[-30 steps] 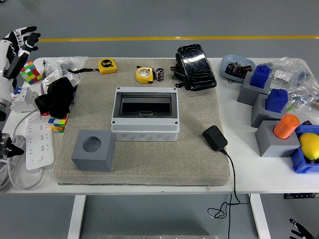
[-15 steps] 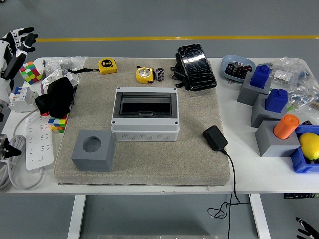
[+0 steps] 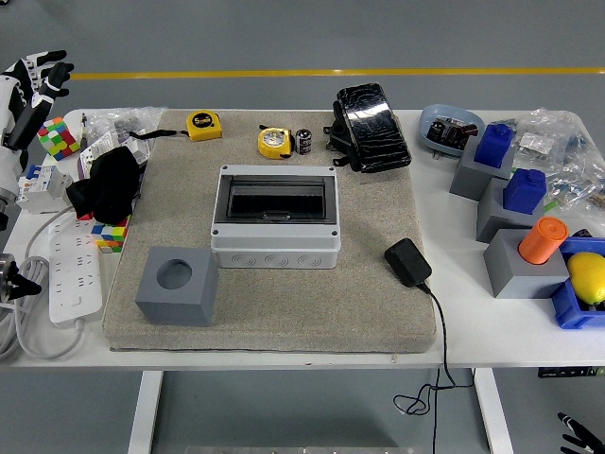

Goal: Fetch the battery,place it into the box,close the lid of the box

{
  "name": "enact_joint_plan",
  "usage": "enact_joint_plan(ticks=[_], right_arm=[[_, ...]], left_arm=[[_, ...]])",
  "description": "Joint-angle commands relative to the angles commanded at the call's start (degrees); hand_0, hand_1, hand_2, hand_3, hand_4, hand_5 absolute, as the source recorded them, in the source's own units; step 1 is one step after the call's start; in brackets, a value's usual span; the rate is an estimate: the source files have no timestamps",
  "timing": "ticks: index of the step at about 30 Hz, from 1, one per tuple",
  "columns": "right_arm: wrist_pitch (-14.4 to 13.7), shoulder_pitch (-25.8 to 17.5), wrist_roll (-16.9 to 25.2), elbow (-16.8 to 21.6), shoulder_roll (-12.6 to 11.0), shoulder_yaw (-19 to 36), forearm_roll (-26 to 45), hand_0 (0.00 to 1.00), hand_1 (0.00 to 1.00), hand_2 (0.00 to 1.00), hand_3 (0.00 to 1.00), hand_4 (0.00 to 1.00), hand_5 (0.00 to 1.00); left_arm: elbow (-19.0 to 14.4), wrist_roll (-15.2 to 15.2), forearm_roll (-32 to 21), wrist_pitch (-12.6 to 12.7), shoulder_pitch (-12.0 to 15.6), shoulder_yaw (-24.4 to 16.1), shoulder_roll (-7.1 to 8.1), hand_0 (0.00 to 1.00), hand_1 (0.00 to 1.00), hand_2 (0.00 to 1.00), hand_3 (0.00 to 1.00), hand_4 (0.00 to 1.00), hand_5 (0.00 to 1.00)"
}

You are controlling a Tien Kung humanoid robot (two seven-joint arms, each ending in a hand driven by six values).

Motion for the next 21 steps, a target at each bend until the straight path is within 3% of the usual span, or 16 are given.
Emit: enact_joint_plan(ticks=[21], right_arm=[[0.97,-0.80,1.60,-0.22,0.51,4.51,-1.36,0.626,0.690,0.670,0.550,0.916,0.496]], left_arm=[[0.15,0.04,-0.25,-0.46,-0.54,0.70,0.21,0.650,0.774,0.754,0.762,0.998,0.914]])
